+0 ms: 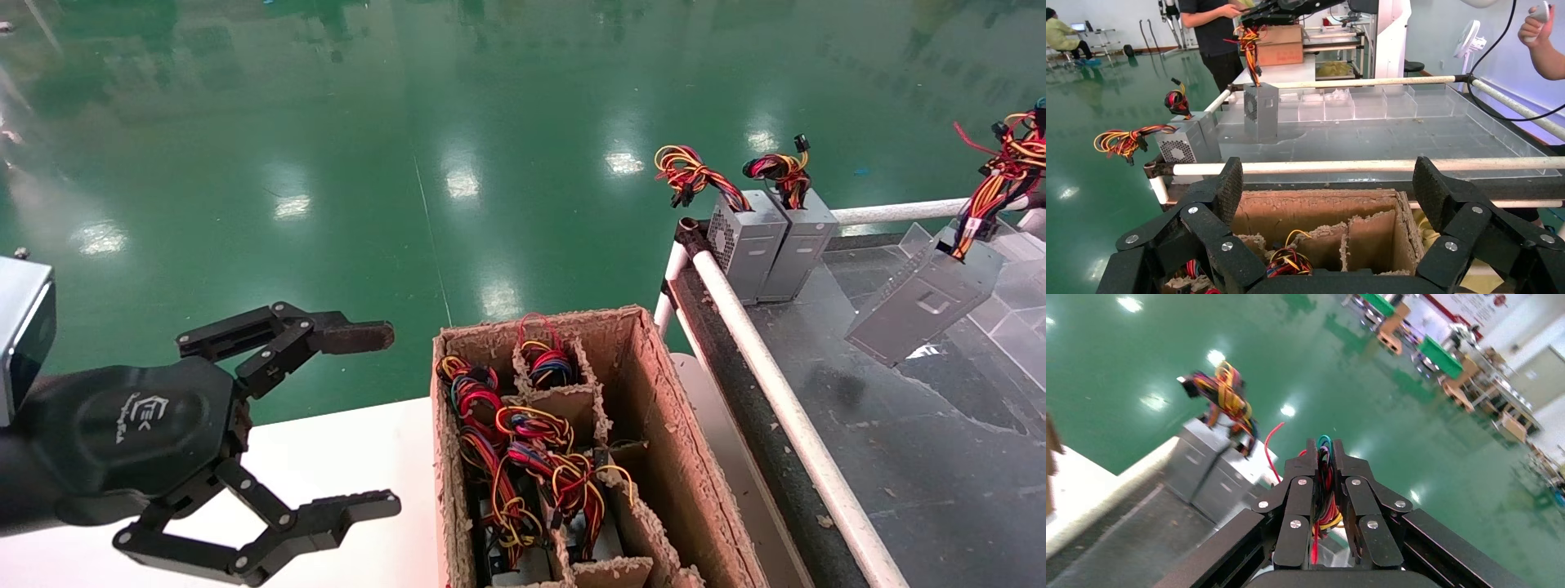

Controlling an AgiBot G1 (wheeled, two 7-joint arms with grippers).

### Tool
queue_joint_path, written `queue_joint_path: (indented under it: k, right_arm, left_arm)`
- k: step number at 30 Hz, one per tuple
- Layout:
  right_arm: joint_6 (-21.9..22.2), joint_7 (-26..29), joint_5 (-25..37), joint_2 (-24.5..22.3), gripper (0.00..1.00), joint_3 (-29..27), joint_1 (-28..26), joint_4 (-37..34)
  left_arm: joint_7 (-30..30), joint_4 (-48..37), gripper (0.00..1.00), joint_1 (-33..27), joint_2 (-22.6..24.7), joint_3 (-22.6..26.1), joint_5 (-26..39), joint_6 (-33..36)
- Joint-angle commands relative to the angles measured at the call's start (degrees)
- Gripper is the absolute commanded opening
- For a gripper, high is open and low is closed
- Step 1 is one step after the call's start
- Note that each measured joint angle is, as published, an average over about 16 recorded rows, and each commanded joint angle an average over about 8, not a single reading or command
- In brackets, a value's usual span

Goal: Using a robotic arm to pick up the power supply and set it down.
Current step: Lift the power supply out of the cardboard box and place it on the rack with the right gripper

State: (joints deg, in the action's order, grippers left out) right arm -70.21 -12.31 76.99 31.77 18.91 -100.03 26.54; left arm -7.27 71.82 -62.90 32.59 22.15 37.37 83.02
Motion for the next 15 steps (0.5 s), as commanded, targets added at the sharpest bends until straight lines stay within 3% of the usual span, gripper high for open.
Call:
queue_joint_path:
  k: [1, 15]
  right_arm:
    - [0.6, -1.78, 1.52, 1.06, 0.0, 0.67, -1.88, -3.34]
    - [18.04, -8.53, 8.02, 12.08, 0.0, 3.46, -10.65, -17.57]
  left_arm:
    - [0.0, 0.0, 1.0, 0.0, 0.0, 0.0, 0.0, 0.0]
    - [0.0, 0.0, 1.0, 0.0, 0.0, 0.0, 0.0, 0.0]
